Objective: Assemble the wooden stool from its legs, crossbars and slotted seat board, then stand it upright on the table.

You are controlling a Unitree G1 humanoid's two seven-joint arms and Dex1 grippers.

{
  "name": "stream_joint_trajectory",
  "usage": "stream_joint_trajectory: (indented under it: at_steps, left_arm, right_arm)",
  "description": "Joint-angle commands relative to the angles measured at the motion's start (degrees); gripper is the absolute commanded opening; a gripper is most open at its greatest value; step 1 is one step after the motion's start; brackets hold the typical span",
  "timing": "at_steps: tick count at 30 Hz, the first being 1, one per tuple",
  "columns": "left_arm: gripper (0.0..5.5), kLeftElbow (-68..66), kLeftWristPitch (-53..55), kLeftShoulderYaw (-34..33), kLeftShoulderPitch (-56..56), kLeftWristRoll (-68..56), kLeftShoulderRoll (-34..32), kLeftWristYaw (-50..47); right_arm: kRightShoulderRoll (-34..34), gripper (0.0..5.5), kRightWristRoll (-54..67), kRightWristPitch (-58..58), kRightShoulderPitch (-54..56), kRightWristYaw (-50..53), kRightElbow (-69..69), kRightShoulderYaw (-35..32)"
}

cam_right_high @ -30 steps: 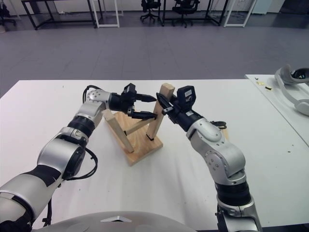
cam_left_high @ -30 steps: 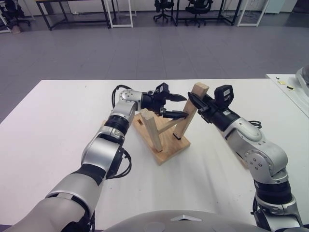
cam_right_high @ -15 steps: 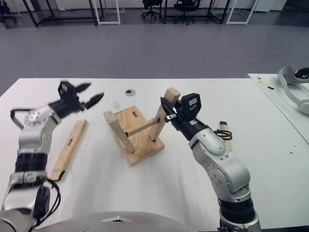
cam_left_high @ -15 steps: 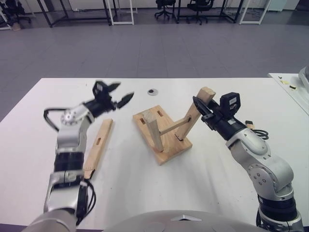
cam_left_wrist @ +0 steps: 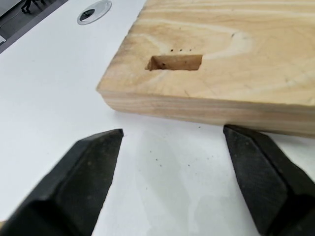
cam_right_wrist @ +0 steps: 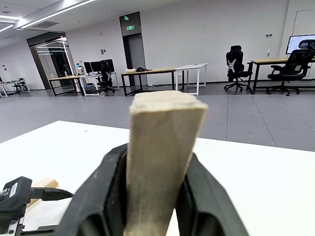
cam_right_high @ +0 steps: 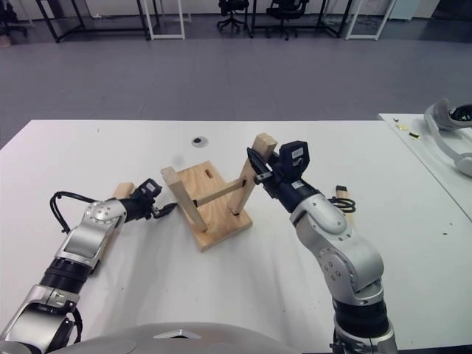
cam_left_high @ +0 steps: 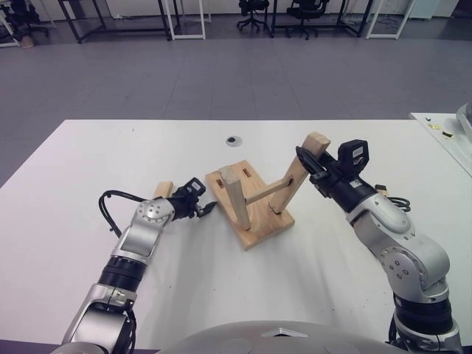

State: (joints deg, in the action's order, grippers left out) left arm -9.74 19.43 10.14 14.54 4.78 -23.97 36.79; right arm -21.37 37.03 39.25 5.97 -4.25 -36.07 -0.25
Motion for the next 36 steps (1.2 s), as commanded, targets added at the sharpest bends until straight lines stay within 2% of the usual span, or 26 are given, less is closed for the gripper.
stream_joint_trajectory:
  at_steps: [1,7,14,15,16,20,25,29,33,36]
  left_arm:
    - [3.75,-3.6,-0.1,1.5,1.1,0.3,1.8,-1.0]
    - [3.75,-5.7,-1.4,1.8,2.7,0.0,4.2,-1.6]
    - [3.75,-11.9,-4.4,-0.6,7.3,-0.2,5.2,-3.6]
    - [3.75,-13.0,-5.0,-0.8,8.0,-0.1,5.3,-3.8]
    - [3.75,-14.0,-5.5,-0.9,8.7,-0.1,5.4,-4.0]
    - [3.75,-16.7,-7.5,-1.2,9.7,-0.3,5.7,-4.7]
    - [3.75,-21.4,-10.5,-1.7,11.5,-0.3,6.3,-5.5]
    - [3.75,-29.6,-14.5,-2.2,16.6,-0.6,8.6,-6.3]
    - [3.75,-35.5,-17.9,-1.6,20.5,0.1,10.3,-6.1]
    - [3.75,-28.4,-17.4,-3.1,17.8,0.2,7.4,-6.8]
  right_arm:
    - [-6.5,1.13,-5.5,8.8,-3.9,-1.5,1.3,7.8]
    - [-5.6,1.14,-4.6,11.3,-7.4,1.0,-0.7,11.1]
    - [0.8,1.14,4.0,9.6,-6.3,2.3,2.7,2.4]
    - [2.1,1.50,5.9,9.0,-6.2,2.5,2.8,1.0]
    - [3.2,1.55,7.2,8.2,-6.0,2.7,2.9,-0.2]
    - [6.6,2.44,10.9,4.9,-3.9,2.3,2.2,-4.5]
    - [6.4,3.39,9.2,2.4,-4.3,-1.1,-1.4,-2.3]
    - [6.7,4.08,8.6,-2.6,-1.7,-3.2,-3.5,-4.3]
    - [4.1,4.08,12.4,-4.1,1.3,-4.3,-4.3,-10.5]
    - [1.2,4.08,15.1,-4.0,3.7,-3.6,-6.2,-14.2]
